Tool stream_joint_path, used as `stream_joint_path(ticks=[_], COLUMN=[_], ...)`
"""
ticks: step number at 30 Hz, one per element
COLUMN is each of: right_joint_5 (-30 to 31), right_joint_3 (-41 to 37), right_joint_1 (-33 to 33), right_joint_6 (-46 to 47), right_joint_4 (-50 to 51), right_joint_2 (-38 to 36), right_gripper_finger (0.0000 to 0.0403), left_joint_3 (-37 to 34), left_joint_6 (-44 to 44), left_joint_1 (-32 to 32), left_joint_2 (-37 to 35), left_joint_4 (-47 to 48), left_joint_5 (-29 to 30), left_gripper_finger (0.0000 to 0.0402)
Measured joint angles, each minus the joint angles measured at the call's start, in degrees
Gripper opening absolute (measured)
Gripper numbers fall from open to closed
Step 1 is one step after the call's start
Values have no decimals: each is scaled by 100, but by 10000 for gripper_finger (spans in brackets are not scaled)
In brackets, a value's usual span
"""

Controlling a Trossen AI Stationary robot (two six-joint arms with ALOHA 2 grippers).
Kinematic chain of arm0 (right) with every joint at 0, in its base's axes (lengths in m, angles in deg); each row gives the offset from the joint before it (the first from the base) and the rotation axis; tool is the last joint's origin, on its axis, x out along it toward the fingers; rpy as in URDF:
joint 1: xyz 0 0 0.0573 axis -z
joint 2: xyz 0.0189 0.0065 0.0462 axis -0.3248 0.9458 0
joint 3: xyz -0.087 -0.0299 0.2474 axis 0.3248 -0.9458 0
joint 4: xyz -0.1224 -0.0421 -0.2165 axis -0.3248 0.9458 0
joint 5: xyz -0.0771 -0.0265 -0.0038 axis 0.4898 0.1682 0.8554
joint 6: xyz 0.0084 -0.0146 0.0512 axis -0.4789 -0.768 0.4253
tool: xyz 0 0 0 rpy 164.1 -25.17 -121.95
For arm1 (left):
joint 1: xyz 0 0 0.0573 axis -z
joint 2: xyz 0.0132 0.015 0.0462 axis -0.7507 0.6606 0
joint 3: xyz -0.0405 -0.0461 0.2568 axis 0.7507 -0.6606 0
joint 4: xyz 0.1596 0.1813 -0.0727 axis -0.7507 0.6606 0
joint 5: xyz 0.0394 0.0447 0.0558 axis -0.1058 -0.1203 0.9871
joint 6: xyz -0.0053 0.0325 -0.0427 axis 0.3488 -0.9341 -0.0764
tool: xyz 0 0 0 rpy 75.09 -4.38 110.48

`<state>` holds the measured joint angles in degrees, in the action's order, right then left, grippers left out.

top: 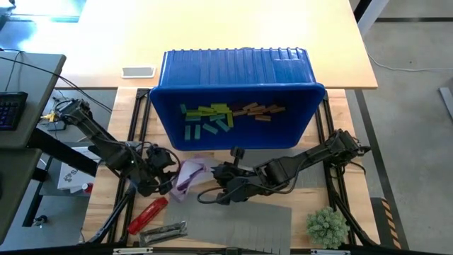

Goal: Sort blocks

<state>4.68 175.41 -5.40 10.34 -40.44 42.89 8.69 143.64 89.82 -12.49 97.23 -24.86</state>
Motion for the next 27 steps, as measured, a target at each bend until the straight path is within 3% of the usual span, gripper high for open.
stream_joint_path(ticks=[10,14,17,19,27], right_joint_5=[103,101,101,101,-406], right_joint_3=[0,0,98,109,111], right_joint_1=[23,33,37,38,200], right_joint_6=[105,156,153,192,704], right_joint_4=[-295,-447,-373,-384,-405], right_joint_2=[-6,-46,-48,-50,-20], right_gripper_finger=[0,0,0,0,0], left_joint_3=[-1070,-1173,-1170,-1106,347], left_joint_6=[-217,122,319,564,530], left_joint_1=[-28,-28,-28,-28,16], left_joint_2=[108,335,387,371,125], left_joint_4=[-2126,-2147,-1998,-1715,977], left_joint_5=[-316,-640,-889,-980,-861], left_gripper_finger=[165,125,44,12,0])
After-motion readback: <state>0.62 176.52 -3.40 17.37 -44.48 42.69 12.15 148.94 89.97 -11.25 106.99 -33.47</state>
